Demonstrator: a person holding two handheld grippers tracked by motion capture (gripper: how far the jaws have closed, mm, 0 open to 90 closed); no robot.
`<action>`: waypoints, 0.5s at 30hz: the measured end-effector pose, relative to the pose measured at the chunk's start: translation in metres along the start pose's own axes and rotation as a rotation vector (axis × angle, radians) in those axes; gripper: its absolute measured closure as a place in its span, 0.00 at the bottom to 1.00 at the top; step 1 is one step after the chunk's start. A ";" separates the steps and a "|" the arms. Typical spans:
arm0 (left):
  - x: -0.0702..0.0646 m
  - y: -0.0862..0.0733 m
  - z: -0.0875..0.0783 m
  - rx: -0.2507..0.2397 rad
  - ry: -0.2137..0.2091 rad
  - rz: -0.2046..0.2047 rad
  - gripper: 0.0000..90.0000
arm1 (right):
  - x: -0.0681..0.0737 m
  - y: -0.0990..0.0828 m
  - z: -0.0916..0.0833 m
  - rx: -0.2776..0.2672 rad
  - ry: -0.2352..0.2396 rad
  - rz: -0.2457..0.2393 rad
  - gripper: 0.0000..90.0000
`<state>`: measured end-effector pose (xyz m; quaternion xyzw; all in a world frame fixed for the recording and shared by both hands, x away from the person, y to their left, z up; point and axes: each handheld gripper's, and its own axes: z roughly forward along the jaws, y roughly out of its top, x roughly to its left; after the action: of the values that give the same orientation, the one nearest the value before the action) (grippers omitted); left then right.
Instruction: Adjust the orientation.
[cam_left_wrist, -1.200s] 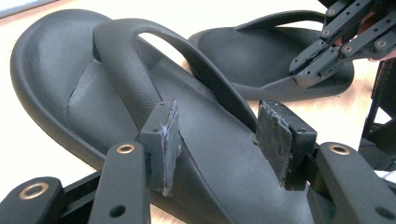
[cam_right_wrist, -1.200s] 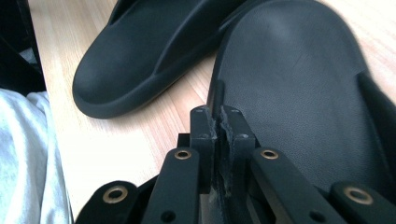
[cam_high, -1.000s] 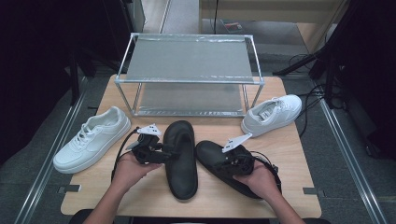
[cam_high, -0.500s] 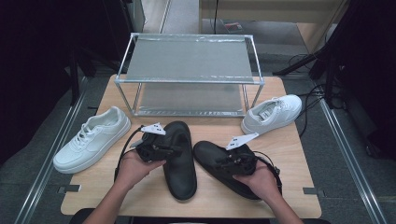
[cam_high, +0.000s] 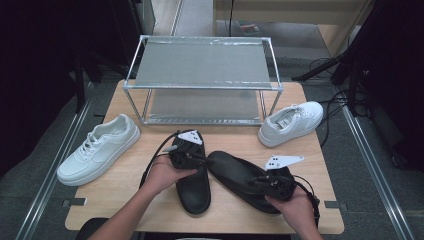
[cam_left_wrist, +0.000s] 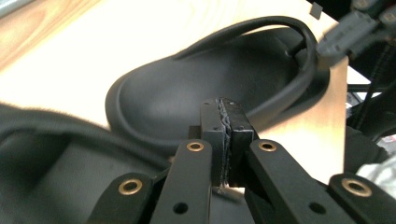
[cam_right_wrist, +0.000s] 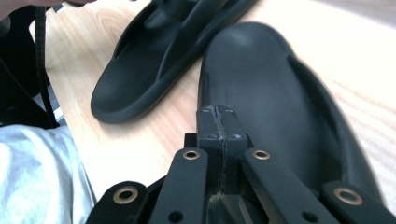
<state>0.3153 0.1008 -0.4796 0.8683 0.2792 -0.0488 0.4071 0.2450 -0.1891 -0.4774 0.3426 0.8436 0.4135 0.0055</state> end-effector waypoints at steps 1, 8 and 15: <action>0.000 0.001 0.003 0.000 -0.002 0.007 1.00 | 0.002 -0.002 0.000 0.001 -0.001 0.001 1.00; -0.006 0.005 0.031 0.044 -0.021 0.032 1.00 | 0.009 -0.017 0.006 0.051 0.020 0.018 1.00; -0.012 0.003 0.051 0.087 -0.005 0.052 1.00 | 0.010 -0.022 0.016 0.117 0.015 0.008 1.00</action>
<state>0.3139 0.0559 -0.5075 0.8920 0.2529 -0.0526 0.3709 0.2293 -0.1813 -0.5001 0.3428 0.8649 0.3661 -0.0225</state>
